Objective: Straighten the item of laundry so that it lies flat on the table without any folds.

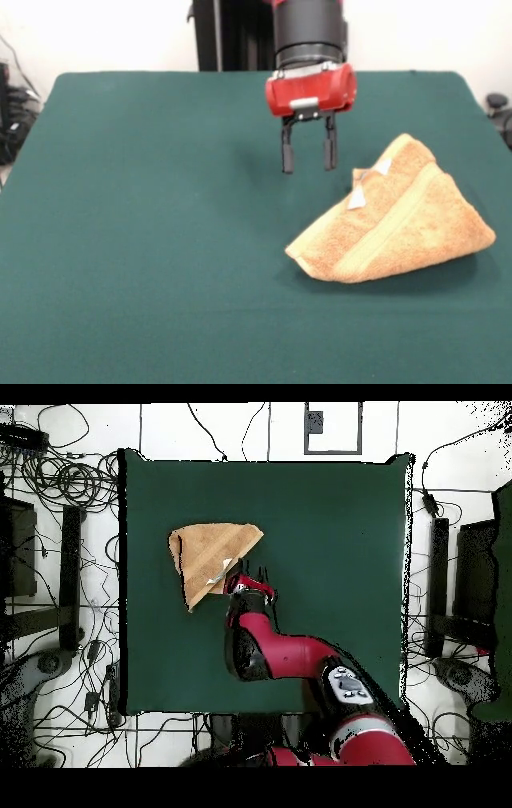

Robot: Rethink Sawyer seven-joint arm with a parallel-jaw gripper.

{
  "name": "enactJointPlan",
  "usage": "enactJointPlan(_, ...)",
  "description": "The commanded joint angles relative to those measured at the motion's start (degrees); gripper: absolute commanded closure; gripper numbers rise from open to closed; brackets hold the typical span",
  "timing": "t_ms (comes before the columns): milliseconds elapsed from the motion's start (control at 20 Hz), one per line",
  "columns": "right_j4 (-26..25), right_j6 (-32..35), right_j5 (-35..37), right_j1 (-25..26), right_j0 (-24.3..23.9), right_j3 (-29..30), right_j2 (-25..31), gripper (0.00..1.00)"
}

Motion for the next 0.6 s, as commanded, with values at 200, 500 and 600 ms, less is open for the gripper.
enactJointPlan(200, -5.7, 16.89, 5.31, 10.73, -11.4, -3.12, 22.09, 0.0)
enactJointPlan(500, -7.02, 14.69, 6.63, 12.94, -16.04, -2.12, 27.58, 0.0)
enactJointPlan(600, -7.49, 14.31, 7.0, 13.69, -17.45, -1.76, 29.24, 0.0)
